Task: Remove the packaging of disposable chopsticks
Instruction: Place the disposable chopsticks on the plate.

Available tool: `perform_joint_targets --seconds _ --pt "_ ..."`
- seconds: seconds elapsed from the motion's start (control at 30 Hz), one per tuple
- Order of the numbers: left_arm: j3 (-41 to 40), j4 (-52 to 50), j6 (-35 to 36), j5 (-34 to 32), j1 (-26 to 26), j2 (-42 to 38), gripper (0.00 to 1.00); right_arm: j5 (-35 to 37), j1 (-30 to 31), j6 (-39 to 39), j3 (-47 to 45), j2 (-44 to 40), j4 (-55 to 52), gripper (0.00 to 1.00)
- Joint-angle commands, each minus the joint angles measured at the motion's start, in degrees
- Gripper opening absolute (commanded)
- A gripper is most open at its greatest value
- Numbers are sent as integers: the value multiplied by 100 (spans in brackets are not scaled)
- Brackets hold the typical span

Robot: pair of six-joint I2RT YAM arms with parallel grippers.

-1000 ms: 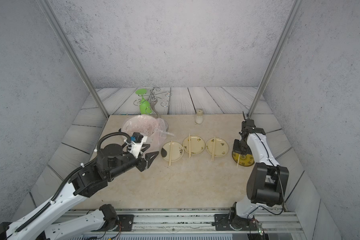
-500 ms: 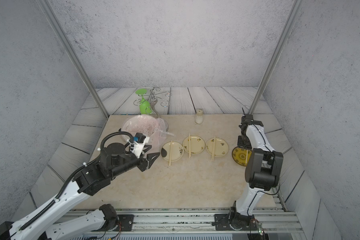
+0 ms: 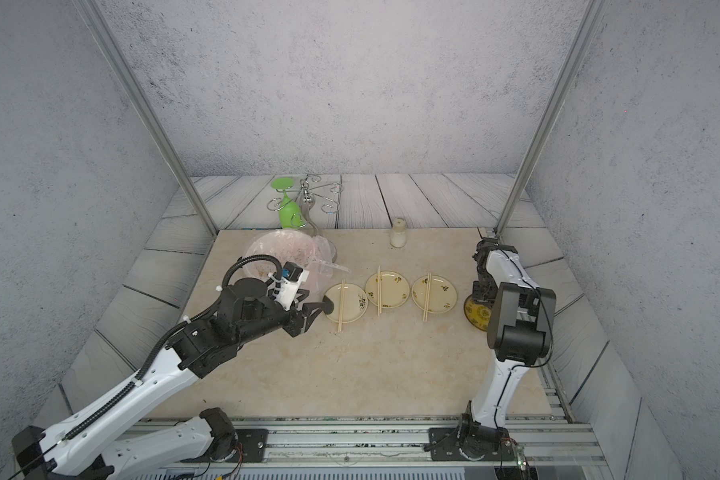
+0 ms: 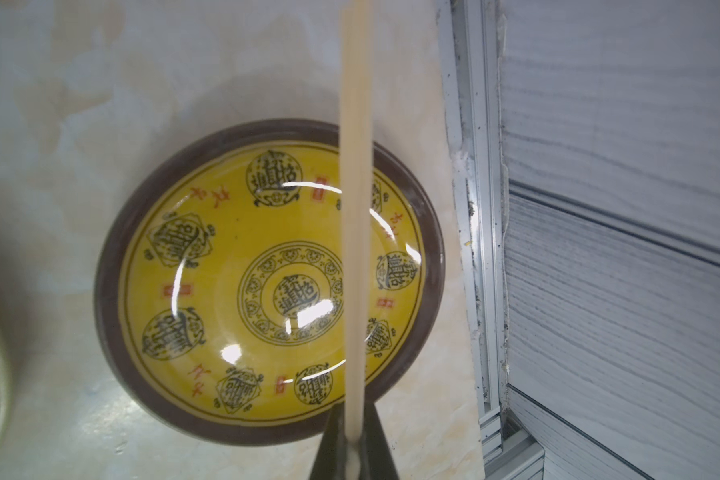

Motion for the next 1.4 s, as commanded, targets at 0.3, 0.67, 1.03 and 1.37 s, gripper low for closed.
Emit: perform_joint_targets --seconds 0.3,0.67,1.03,1.37 --pt "-120 309 -43 -9 212 -461 60 -50 -26 73 88 306 -49 2" --pt "-174 296 14 25 349 -805 60 -24 -13 222 357 503 -260 6" --pt "-187 313 -48 103 363 -928 60 -74 -6 515 812 877 -884 10" --pt "-239 329 -74 89 363 -1028 60 -32 81 644 533 749 -887 12"
